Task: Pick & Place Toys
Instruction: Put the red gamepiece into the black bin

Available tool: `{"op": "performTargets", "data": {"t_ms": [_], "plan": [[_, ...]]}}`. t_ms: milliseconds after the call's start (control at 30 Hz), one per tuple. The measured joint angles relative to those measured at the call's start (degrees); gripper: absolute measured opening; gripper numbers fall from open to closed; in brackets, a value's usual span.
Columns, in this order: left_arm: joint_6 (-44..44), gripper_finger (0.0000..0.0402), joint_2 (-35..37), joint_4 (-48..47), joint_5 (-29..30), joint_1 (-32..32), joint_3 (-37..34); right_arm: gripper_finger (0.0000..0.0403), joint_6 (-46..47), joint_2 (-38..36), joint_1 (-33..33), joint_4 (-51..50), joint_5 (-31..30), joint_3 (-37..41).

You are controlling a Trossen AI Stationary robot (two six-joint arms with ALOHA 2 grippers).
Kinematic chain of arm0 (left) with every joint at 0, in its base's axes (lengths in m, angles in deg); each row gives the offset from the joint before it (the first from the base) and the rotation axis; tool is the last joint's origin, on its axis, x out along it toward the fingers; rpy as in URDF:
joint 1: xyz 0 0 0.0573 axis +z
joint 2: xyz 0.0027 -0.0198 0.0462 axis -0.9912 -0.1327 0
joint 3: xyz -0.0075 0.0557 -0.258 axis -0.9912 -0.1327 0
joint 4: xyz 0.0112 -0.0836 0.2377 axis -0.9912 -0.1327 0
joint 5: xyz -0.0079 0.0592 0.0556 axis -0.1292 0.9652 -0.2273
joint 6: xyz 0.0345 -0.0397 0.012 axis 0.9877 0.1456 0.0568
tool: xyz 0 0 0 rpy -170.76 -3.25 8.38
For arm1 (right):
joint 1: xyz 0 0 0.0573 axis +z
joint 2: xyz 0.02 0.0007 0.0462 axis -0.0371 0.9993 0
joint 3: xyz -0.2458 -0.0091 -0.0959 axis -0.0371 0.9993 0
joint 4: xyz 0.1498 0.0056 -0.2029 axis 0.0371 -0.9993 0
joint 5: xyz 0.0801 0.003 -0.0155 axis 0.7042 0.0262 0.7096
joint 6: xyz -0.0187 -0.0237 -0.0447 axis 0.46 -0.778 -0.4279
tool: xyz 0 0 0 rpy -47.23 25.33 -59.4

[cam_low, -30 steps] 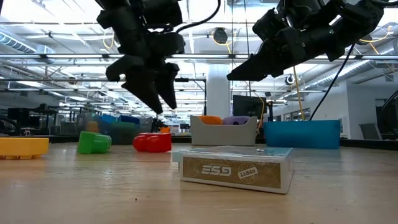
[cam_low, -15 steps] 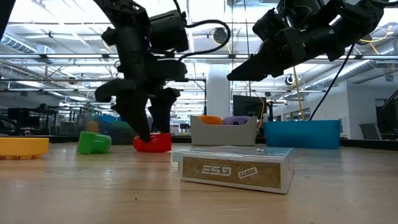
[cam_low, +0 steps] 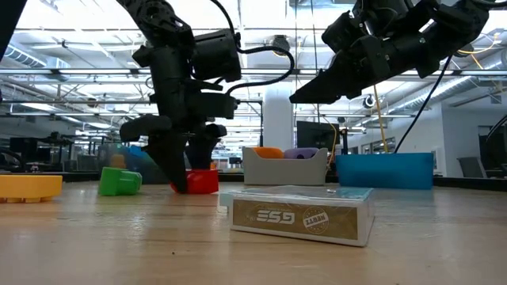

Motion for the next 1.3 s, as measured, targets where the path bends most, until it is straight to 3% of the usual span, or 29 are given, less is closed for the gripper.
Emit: {"op": "performTargets", "data": {"t_ms": [167,433,633,833,1067,1300], "plan": [[0.0,0.017,0.25,-0.44,-0.33,1.07,0.0,0.0212,-0.04,0.0,0.0,0.01,-0.02,0.0],[-2.11,0.017,5.32,-4.1,-0.46,4.94,-0.02,0.0212,-0.06,0.0,0.0,-0.03,-0.02,0.0],[-4.0,0.017,14.08,-9.77,6.19,9.91,-0.02,0.0212,-0.06,0.0,0.0,-0.27,-0.08,0.0],[-6.68,0.017,20.19,-16.8,11.43,19.2,-0.02,0.0212,-0.06,0.0,0.0,-0.28,-0.1,0.0],[-8.18,0.017,21.38,-20.71,11.45,31.21,-0.02,0.0212,-0.06,0.0,0.0,-0.2,-0.09,0.0],[-6.68,0.017,21.4,-19.53,10.11,38.06,-0.02,0.0212,-0.06,0.0,0.0,-0.2,-0.1,0.0]]}}
